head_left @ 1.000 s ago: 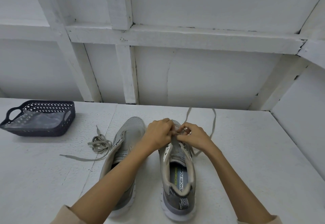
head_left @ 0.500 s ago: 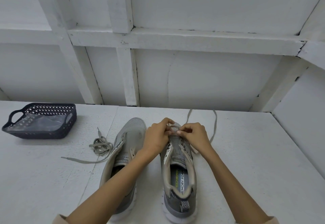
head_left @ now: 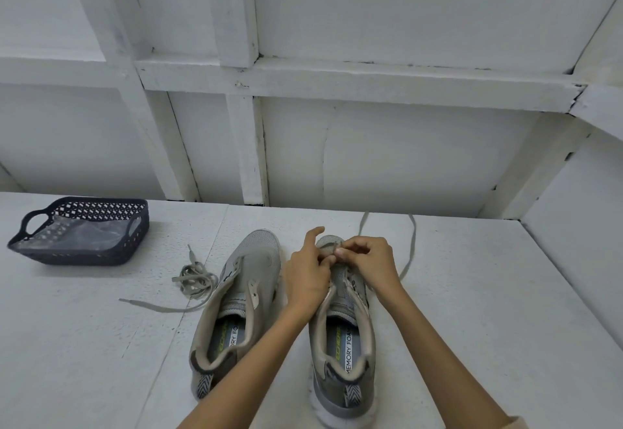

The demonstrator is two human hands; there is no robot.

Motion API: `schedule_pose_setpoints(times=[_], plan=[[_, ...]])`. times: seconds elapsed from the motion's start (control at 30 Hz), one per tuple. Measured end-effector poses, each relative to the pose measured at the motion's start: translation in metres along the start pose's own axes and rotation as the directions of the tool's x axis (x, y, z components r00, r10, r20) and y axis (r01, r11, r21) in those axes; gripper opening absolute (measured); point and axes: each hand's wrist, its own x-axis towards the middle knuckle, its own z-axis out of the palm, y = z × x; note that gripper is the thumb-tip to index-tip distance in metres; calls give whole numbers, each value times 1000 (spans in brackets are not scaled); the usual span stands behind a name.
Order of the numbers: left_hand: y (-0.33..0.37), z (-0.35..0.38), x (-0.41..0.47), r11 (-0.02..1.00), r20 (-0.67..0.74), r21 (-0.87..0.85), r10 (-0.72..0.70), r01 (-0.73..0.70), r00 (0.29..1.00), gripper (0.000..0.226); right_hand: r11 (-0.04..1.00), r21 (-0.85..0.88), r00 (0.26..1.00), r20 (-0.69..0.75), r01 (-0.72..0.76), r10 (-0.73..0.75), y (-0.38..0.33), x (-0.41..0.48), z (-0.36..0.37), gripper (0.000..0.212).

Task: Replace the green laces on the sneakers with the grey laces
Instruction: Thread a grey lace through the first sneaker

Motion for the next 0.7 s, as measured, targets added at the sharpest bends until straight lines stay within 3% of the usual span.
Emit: schedule_pose_setpoints(times=[0.23, 0.33, 0.5, 0.7], plan=[[-5, 3, -1, 993, 13, -114, 24, -22, 1000, 54, 999, 17, 998, 42, -50, 49, -7, 1, 4, 16], [-13, 7, 3, 955, 81, -291, 77, -50, 994, 58, 1000, 4, 999, 44, -27, 27, -10, 2, 3, 16], [-19, 14, 15, 934, 152, -343, 156, -96, 976, 44, 999, -30, 999, 49, -11, 13, -13, 3, -1, 28], [-15, 16, 18, 951, 138, -252, 219, -180, 966, 9, 1000, -19, 990, 139, -4, 6, -31, 11, -7, 18]])
